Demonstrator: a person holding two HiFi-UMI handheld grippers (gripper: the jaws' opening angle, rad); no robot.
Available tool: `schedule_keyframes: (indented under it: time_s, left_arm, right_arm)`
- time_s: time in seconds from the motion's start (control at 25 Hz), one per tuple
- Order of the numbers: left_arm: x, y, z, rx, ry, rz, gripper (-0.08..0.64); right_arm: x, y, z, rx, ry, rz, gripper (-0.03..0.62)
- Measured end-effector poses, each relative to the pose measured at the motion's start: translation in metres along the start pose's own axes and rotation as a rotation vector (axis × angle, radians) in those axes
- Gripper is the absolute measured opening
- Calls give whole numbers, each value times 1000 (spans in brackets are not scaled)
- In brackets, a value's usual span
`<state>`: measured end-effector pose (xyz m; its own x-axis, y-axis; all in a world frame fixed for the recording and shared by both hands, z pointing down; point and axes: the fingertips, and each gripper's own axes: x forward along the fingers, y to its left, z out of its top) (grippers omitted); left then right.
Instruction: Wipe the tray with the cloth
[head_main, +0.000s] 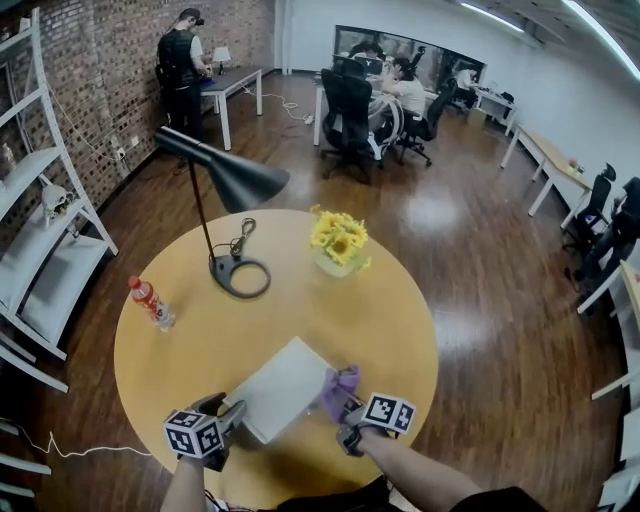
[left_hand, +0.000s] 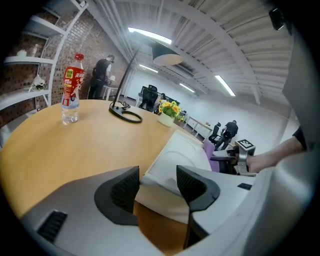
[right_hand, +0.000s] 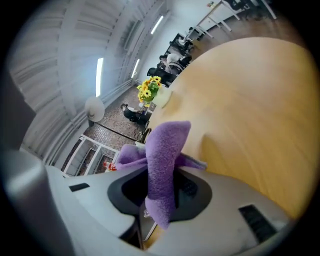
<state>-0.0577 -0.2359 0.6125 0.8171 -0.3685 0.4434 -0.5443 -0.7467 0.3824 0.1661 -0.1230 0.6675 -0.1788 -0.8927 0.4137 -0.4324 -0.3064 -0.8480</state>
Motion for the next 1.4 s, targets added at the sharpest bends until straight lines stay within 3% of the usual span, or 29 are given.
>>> schedule_keyframes:
  time_s: [0.4,0.64,0.72,0.88,1.08,1.2,1.4]
  left_arm:
    - [-23,-103,-45,-47,58,-169,225]
    - [-22,-120,-53,-107,-4,-100,225]
    - [-20,-119,-52,-83,-1,-78,225]
    - [-17,-114,-54,-66,6,-61,225]
    - [-18,-114,-57,-44,18,-44,225]
    - [-17,-116,-59,-37,17,-34,225]
    - [-18,-116,-58,-43,1,-24,225]
  right_arm:
    - [47,9,60,-188,102,-59,89]
    - [54,-3,46,-227,203,-93,85]
    - [47,-7,33,-208,214,-58,84]
    - [28,2,27,-65,109,70,86]
    - [3,12,16,-65,46,110,87]
    - [-14,21,-7,-96,61,148,87]
    - [-38,6,-48,52,82,183,87]
